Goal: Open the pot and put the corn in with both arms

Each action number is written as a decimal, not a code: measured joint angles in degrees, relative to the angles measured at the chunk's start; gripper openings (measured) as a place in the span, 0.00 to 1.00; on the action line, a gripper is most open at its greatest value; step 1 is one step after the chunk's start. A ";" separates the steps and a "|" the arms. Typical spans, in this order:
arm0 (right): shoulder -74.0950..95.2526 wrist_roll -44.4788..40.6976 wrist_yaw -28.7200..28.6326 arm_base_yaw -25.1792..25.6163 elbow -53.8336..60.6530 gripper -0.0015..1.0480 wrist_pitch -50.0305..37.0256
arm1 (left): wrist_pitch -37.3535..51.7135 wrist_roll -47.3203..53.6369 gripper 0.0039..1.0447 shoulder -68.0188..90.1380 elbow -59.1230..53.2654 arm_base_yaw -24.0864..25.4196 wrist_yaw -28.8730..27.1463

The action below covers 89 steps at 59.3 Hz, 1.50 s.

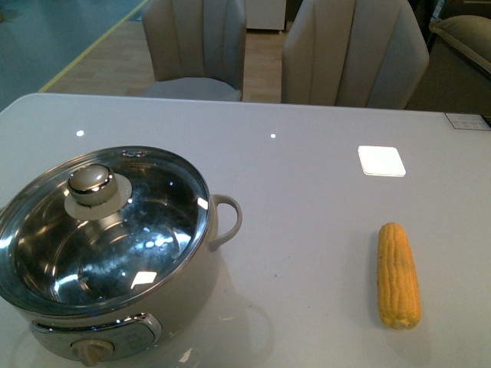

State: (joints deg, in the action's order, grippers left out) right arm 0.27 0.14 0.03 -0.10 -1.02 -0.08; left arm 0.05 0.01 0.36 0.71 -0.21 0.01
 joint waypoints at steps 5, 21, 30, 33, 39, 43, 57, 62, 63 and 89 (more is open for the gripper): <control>-0.02 0.00 0.00 0.00 0.00 0.92 0.00 | 0.00 0.00 0.94 0.00 0.00 0.00 0.00; 0.00 0.00 0.00 0.00 0.00 0.92 0.00 | 0.00 0.00 0.94 0.00 0.00 0.00 0.00; 0.00 0.00 0.09 0.00 0.00 0.92 0.00 | -14.29 -4.20 0.94 7.96 5.86 -1.46 -4.55; -0.02 0.00 -0.07 0.00 0.00 0.92 0.00 | -20.13 -5.86 0.94 13.46 8.85 -1.88 -4.66; 0.00 0.00 -0.02 0.00 0.00 0.92 0.00 | -19.04 -6.75 0.94 20.48 11.13 -2.82 -4.46; 0.00 0.00 -0.02 0.00 0.00 0.92 0.00 | -14.56 -6.58 0.94 24.85 12.76 -3.04 -4.02; 0.00 0.00 -0.02 0.00 0.00 0.92 0.00 | 14.03 -4.13 0.94 52.28 18.16 -5.03 -3.26; 0.00 0.00 -0.02 0.00 0.00 0.92 0.00 | 24.00 -2.99 0.94 64.04 20.48 -6.49 -4.22; 0.00 0.00 -0.02 0.00 0.00 0.92 0.00 | 24.85 -2.95 0.94 65.20 20.79 -6.62 -4.09; 0.00 0.00 -0.02 0.00 0.00 0.92 0.00 | 41.00 -0.92 0.94 95.30 29.66 -10.36 -1.79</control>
State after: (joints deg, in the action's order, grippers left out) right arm 0.27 0.14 0.01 -0.10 -1.02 -0.08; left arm 41.06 -0.91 95.66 30.37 -10.57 -1.78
